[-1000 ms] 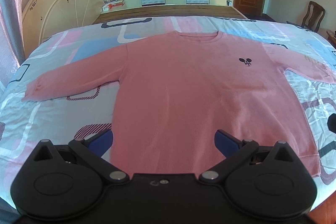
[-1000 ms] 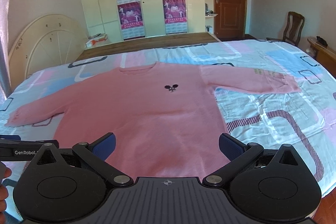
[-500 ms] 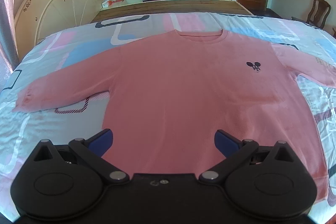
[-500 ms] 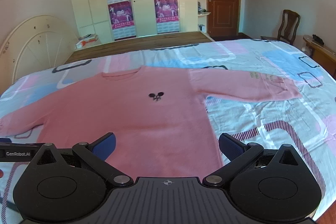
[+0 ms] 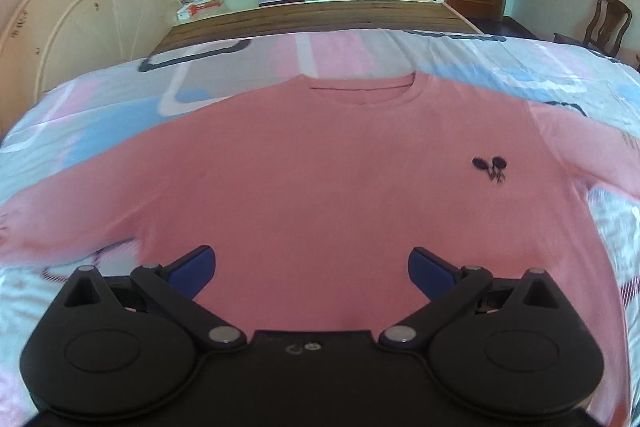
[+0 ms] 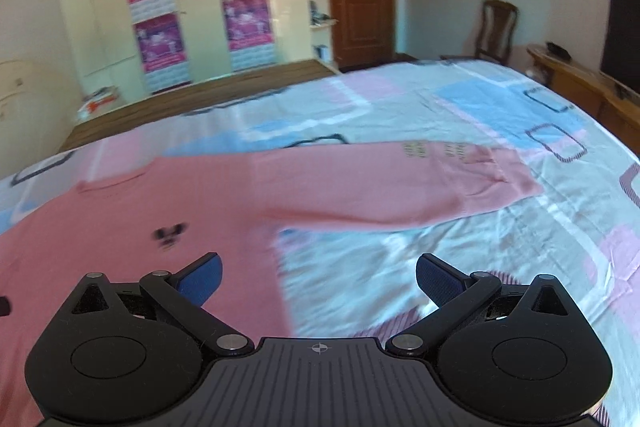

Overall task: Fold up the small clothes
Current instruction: 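Move the right gripper to a sleeve cuff and close on it, then fold the held sleeve across the sweatshirt body and open the right gripper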

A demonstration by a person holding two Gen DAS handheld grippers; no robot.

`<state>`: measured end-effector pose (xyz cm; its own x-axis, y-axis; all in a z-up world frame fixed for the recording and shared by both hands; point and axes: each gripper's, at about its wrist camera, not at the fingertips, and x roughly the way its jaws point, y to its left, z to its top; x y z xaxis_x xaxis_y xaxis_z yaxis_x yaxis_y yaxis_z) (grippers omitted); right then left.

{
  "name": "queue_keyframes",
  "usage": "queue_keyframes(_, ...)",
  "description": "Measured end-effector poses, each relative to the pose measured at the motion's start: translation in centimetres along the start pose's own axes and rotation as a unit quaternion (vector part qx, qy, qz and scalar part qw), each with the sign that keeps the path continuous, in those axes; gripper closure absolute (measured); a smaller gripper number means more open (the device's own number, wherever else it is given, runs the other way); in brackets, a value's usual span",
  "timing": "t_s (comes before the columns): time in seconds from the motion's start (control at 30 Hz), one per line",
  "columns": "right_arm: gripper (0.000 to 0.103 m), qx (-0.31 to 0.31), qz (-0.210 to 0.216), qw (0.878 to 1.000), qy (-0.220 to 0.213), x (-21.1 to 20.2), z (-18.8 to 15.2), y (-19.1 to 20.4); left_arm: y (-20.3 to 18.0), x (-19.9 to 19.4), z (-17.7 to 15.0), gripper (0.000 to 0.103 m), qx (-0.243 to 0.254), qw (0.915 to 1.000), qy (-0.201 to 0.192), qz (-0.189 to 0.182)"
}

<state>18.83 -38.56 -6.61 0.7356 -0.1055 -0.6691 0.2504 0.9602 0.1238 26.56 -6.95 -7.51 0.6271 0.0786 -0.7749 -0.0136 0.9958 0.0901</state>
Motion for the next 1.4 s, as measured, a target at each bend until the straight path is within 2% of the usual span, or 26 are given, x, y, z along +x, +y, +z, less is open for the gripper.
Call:
queue_keyframes(0.03, 0.001, 0.006, -0.007, 1.000, -0.001, 0.9, 0.4, -0.9, -0.4, 0.8, 0.4, 0.001, 0.000, 1.0000, 0.002, -0.003)
queue_keyframes(0.1, 0.013, 0.017, -0.024, 1.000, 0.005, 2.8, 1.2, -2.7, -1.4, 2.5, 1.3, 0.001, 0.003, 0.9999, 0.008, -0.011)
queue_keyframes(0.13, 0.025, 0.025, -0.029, 0.999, 0.012, 3.7, 1.5, -3.7, -1.9, 3.3, 1.7, 0.001, 0.004, 0.9998, 0.012, -0.015)
queue_keyframes(0.17, 0.028, 0.037, -0.036, 0.998, 0.021, 4.9, 1.9, -4.9, -2.2, 4.0, 2.1, 0.001, 0.005, 0.9997, 0.015, -0.018)
queue_keyframes(0.3, 0.028, 0.079, -0.073, 0.993, 0.043, 8.2, 2.4, -9.3, -3.7, 6.9, 3.6, 0.001, 0.013, 0.9996, 0.014, -0.020)
queue_keyframes(0.47, 0.028, 0.152, -0.107, 0.981, 0.063, 11.6, 2.6, -15.2, -4.8, 9.8, 4.5, 0.002, 0.015, 0.9993, 0.022, -0.026)
queue_keyframes(0.63, 0.030, 0.193, -0.128, 0.971, 0.057, 13.8, 3.2, -18.9, -5.2, 11.5, 5.2, 0.005, 0.024, 0.9991, 0.028, -0.023)
queue_keyframes(0.7, 0.035, 0.209, -0.136, 0.967, 0.053, 14.6, 3.5, -20.0, -5.2, 12.0, 5.5, 0.007, 0.028, 0.9988, 0.030, -0.025)
queue_keyframes(0.77, 0.046, 0.213, -0.143, 0.965, 0.044, 15.1, 3.9, -20.8, -5.0, 12.3, 5.6, 0.013, 0.028, 0.9987, 0.032, -0.028)
queue_keyframes(0.8, 0.049, 0.213, -0.144, 0.966, 0.041, 15.3, 4.1, -20.9, -4.9, 12.5, 5.8, 0.013, 0.028, 0.9987, 0.032, -0.028)
queue_keyframes(0.83, 0.058, 0.211, -0.146, 0.966, 0.040, 15.4, 4.3, -20.9, -4.9, 12.6, 5.8, 0.014, 0.028, 0.9987, 0.034, -0.027)
queue_keyframes(0.87, 0.074, 0.210, -0.148, 0.966, 0.038, 15.6, 4.4, -20.9, -4.7, 12.6, 5.8, 0.015, 0.028, 0.9986, 0.035, -0.027)
queue_keyframes(0.93, 0.093, 0.211, -0.138, 0.967, 0.034, 15.8, 4.7, -20.9, -4.6, 12.7, 5.8, 0.018, 0.028, 0.9985, 0.035, -0.031)
queue_keyframes(1.07, 0.093, 0.204, -0.128, 0.970, 0.013, 15.7, 5.3, -20.5, -3.9, 12.7, 5.9, 0.025, 0.027, 0.9985, 0.034, -0.033)
queue_keyframes(1.17, 0.094, 0.170, -0.109, 0.979, -0.012, 14.8, 6.4, -18.4, -3.3, 12.5, 6.1, 0.026, 0.019, 0.9986, 0.033, -0.035)
queue_keyframes(1.27, 0.094, 0.127, -0.066, 0.989, -0.034, 13.5, 7.9, -14.2, -2.2, 12.2, 6.4, 0.027, 0.007, 0.9990, 0.028, -0.033)
queue_keyframes(1.4, 0.094, 0.046, 0.019, 0.997, -0.059, 11.7, 9.6, -5.7, 0.1, 11.1, 6.9, 0.027, -0.025, 0.9991, 0.020, -0.029)
